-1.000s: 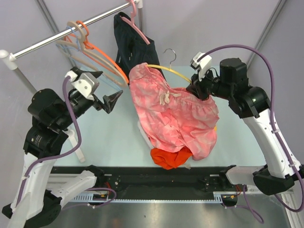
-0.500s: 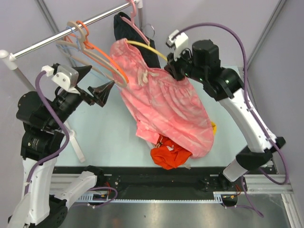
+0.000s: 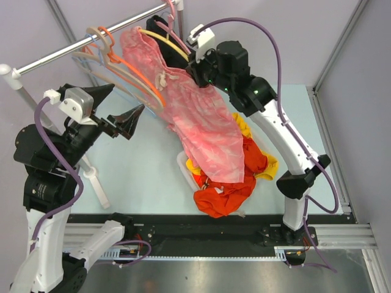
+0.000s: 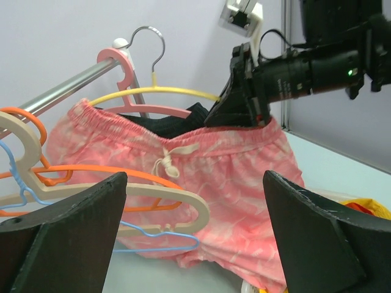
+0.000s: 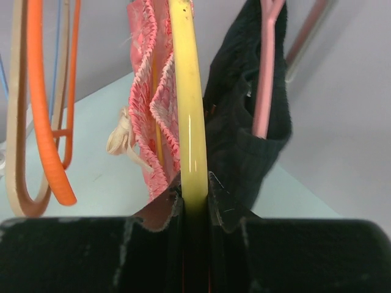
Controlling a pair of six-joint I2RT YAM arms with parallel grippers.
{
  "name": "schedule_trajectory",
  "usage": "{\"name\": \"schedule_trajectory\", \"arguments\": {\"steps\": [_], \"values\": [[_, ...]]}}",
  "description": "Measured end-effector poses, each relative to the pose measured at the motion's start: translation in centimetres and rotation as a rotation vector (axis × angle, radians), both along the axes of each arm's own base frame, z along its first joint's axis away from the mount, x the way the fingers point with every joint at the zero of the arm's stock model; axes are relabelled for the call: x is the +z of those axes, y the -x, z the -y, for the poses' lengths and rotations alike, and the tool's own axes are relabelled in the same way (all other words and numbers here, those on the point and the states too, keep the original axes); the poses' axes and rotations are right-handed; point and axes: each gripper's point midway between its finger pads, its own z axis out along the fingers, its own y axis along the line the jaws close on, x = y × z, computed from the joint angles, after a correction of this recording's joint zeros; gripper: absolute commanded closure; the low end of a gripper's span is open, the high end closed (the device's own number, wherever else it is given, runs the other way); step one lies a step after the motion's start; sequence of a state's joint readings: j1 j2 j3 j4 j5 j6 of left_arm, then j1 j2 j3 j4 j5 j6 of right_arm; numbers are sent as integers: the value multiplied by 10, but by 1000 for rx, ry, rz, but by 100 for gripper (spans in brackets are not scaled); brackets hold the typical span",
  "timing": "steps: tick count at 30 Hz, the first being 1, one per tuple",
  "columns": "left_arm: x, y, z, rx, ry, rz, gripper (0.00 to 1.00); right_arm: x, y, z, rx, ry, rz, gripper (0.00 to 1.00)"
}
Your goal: Place the shorts on the hanger
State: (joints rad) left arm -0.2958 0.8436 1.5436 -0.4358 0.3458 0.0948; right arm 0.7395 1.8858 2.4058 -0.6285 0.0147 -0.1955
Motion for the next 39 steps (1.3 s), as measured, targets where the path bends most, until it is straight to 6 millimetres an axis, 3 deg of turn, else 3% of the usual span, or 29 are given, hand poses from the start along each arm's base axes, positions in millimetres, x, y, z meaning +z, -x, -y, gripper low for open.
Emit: {"name": "schedule_trajectory", "arguments": {"steps": [9,17,31,39], "values": [[-2,-1,1,-2,0,-1,4,-7,-31,-43,11,-46,74,100],[-5,1,0,-1,-1,-3,4,-15,-61,-66,-2,-76,155,100],[-11,6,-2,2,-3,-3,3,-14,-97,-74,-15,-115,267,100],[-16,7,-3,5,-12,-6,3,-35,-111,-87,-4,-113,271,100]]}}
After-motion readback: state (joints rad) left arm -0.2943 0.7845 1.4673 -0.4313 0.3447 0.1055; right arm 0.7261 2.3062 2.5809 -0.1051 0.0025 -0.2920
